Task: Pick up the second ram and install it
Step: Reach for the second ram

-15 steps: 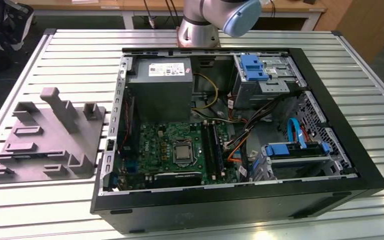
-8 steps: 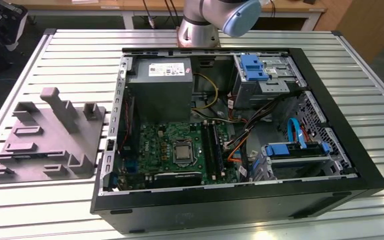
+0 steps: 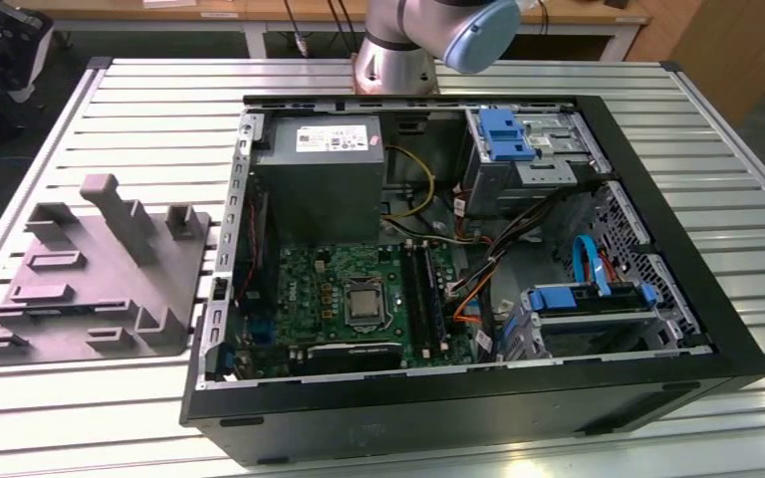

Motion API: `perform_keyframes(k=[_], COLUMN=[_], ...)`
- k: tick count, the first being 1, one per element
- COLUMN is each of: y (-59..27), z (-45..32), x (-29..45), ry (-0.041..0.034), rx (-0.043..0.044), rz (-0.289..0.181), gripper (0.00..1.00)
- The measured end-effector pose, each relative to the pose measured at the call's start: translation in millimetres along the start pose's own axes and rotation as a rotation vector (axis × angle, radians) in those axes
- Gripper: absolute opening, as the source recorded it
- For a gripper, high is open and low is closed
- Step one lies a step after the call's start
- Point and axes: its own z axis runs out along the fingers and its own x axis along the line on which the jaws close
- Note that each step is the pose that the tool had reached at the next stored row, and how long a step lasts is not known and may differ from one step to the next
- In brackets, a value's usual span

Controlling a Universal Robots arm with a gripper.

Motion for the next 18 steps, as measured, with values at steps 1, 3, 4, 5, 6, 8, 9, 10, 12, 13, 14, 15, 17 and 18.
perform_keyframes(k=[1,3,4,5,6,8,9,10,12,13,14,15,17,18], y=[-0.8,-2.6,-3.5,-4.3,-5.0,-6.4,-6.9,-8.0,-9.0,-9.6,-10.2,-10.8,-11.9,-12.4], z=[0.1,0.3,0.5,0.7,0.9,1.3,1.5,2.0,2.6,2.9,3.1,3.4,4.0,4.3], x=[0.5,1.8,2.5,3.1,3.7,4.7,5.3,6.2,7.3,8.0,8.7,9.3,10.7,11.3], ry=[-0.0001,0.0000,-0.0001,-0.0001,0.0000,0.0000,-0.0001,-0.0001,-0.0001,-0.0001,-0.0001,-0.0001,-0.0001,-0.0001], rx=[-0.0001,0.0000,-0.0001,-0.0001,0.0000,0.0000,0.0000,0.0000,0.0000,0.0000,-0.0001,0.0000,0.0000,-0.0001], rz=[0.000,0.000,0.000,0.000,0.000,0.000,0.000,0.000,0.000,0.000,0.000,0.000,0.000,0.000], gripper=[0.10,0.10,0.10,0.10,0.10,0.10,0.10,0.10,0.10,0.10,0.10,0.10,0.10,0.10])
